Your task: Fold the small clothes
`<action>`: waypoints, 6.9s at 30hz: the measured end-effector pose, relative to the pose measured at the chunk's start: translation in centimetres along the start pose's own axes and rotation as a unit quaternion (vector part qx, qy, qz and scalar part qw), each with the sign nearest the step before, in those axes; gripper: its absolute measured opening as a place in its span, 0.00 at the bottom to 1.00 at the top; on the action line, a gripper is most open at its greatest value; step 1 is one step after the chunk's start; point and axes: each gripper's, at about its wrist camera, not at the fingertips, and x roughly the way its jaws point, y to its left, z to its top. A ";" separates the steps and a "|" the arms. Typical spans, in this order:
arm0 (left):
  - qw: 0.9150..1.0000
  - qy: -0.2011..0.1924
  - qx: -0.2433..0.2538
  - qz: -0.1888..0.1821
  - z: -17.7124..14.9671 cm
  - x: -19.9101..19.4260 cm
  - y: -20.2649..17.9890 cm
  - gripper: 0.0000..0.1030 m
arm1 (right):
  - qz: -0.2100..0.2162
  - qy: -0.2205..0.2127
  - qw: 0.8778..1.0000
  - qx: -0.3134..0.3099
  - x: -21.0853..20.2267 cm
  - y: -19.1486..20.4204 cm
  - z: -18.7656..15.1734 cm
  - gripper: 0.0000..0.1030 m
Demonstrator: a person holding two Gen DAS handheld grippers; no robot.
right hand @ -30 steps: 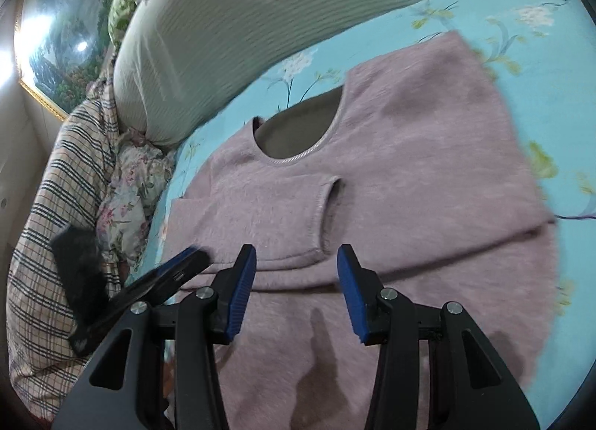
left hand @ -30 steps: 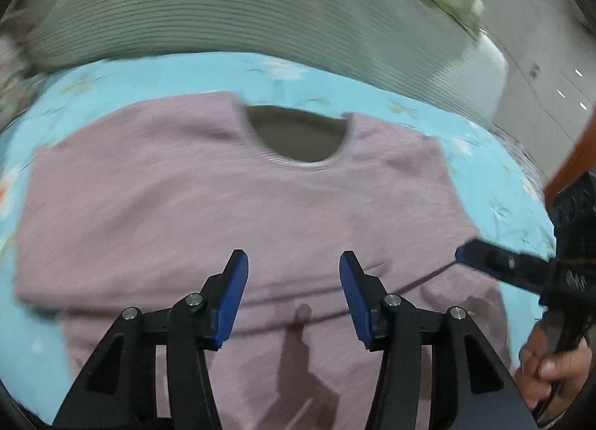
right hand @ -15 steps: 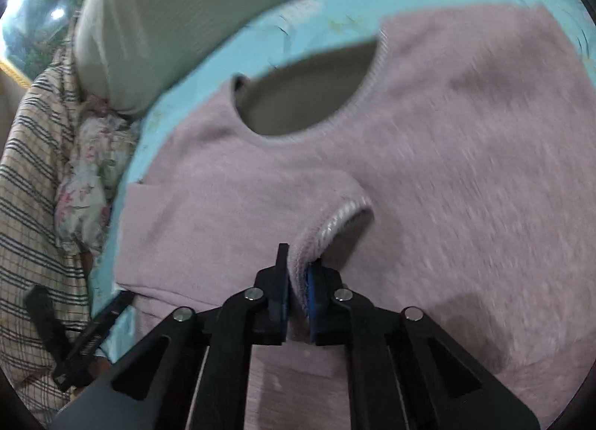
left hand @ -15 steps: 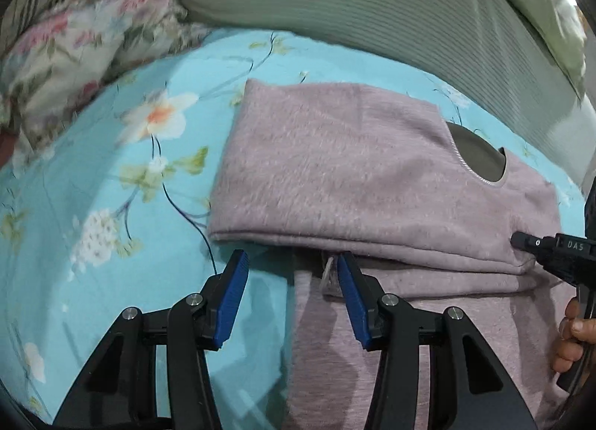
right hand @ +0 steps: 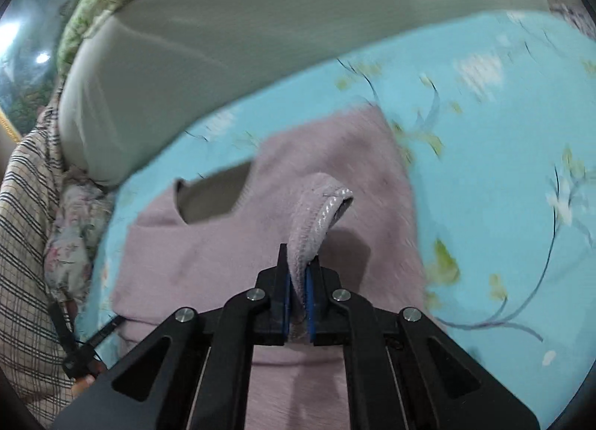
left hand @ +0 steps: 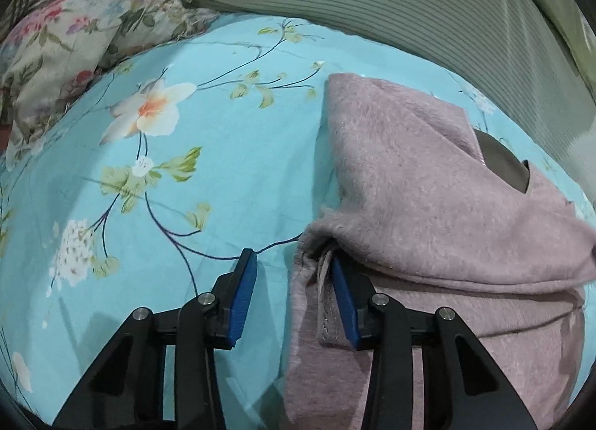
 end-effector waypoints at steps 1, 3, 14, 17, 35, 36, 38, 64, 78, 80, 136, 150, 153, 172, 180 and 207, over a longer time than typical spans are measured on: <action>1.000 0.000 -0.004 -0.001 0.0 0.1 0.1 0.40 | -0.003 0.005 1.000 -0.001 0.3 -0.2 -0.4 0.07; 1.000 -0.007 0.007 -0.005 0.1 -0.3 -0.4 0.36 | -0.001 0.012 1.000 -0.002 0.6 0.0 -0.9 0.07; 0.999 0.006 0.026 -0.039 1.5 1.2 -0.6 0.13 | 0.036 -0.069 0.997 -0.028 -4.0 3.1 0.3 0.07; 0.999 0.002 0.025 -0.038 0.9 1.2 -0.3 0.12 | -0.008 -0.052 0.998 -0.027 -2.9 2.1 0.1 0.07; 0.999 0.014 -0.005 -0.047 1.2 1.1 0.4 0.12 | -0.100 0.047 0.992 -0.066 2.9 1.3 -2.2 0.23; 0.999 0.016 -0.003 -0.048 1.2 1.0 0.4 0.13 | -0.095 0.040 0.994 -0.046 2.5 0.0 -2.2 0.21; 0.999 0.018 0.003 -0.047 1.3 0.6 0.4 0.15 | -0.099 0.022 0.995 -0.026 0.8 -0.8 -2.2 0.21; 0.978 0.068 0.058 -0.187 -17.4 -13.0 8.1 0.50 | 0.082 0.106 0.989 -0.064 -16.4 -5.9 -18.3 0.62; 0.957 0.120 0.084 -0.251 -24.6 -14.3 9.1 0.43 | 0.171 0.139 0.966 -0.138 -17.4 -4.8 -24.2 0.64; 0.956 0.114 0.087 -0.256 -24.8 -14.4 9.0 0.43 | 0.176 0.137 0.966 -0.132 -17.3 -5.1 -24.5 0.64; 0.932 -0.137 -0.008 -0.336 -7.3 -20.9 8.7 0.05 | 0.299 -0.032 0.952 -0.053 -17.1 -3.2 -9.6 0.07; 0.974 -0.089 -0.010 -0.209 7.1 -4.3 -0.4 0.05 | 0.101 -0.009 0.994 -0.031 -1.1 -2.5 6.7 0.07; 0.981 -0.071 -0.003 -0.183 8.4 -0.4 -1.4 0.05 | 0.083 0.015 0.996 -0.021 2.4 -3.0 7.5 0.07; 0.970 0.006 0.102 -0.221 1.8 -0.4 -4.1 0.26 | 0.103 0.023 0.993 -0.054 -1.4 -1.5 3.1 0.51; 0.947 0.078 0.236 -0.205 -2.3 2.3 -13.5 0.26 | 0.068 0.164 0.953 -0.244 6.8 7.5 -2.2 0.49; 0.992 -0.029 -0.013 -0.119 5.0 -0.4 -0.8 0.19 | 0.032 -0.025 0.998 -0.051 0.0 1.5 2.4 0.49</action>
